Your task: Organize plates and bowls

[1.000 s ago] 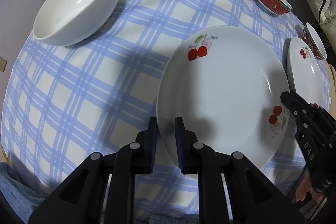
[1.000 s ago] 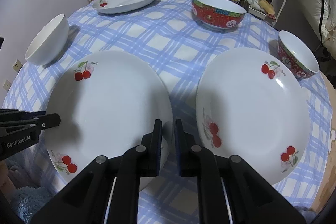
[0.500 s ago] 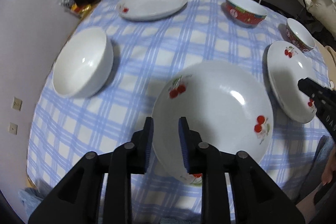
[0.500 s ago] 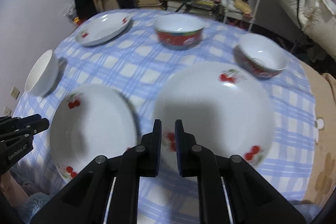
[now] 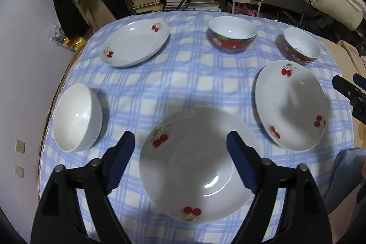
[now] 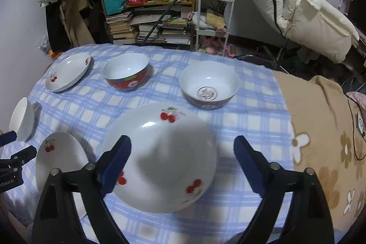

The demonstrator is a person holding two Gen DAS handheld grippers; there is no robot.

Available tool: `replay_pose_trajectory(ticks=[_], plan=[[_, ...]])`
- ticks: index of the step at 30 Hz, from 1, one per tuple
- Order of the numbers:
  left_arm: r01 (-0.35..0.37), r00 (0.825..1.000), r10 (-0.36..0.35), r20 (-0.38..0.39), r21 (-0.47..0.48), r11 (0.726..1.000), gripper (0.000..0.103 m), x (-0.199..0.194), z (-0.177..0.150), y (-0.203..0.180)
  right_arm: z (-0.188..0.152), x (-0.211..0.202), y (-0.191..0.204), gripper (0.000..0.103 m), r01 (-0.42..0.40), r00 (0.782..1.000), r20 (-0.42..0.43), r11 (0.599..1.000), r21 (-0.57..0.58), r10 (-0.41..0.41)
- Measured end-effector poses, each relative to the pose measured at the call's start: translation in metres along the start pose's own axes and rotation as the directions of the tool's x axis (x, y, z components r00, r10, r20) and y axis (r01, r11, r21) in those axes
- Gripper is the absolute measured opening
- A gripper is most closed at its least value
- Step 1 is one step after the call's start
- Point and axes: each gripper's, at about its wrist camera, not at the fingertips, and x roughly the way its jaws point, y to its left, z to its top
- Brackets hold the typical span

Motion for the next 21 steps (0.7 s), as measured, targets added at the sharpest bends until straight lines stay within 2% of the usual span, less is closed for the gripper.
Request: replay_pose_trajectory(ticks=[8, 17, 21], plan=[[-0.005, 1.0, 0.005, -0.021, 0.015, 1.0, 0.082, 0.007, 0.021, -0.023, 0.005, -0.002, -0.024, 0.1, -0.003, 1.0, -0.018, 1.0, 0.028, 0.004], [0.011, 1.0, -0.01, -0.028, 0.036, 0.999, 0.082, 0.02, 0.037, -0.044, 0.0, 0.021, -0.04, 0.1, -0.01, 0.998, -0.065, 0.996, 0.087, 0.015], [0.032, 0.999, -0.03, -0.041, 0.055, 0.998, 0.082, 0.032, 0.041, -0.057, -0.006, 0.039, -0.049, 0.1, 0.0, 0.993, -0.116, 0.992, 0.122, 0.015]])
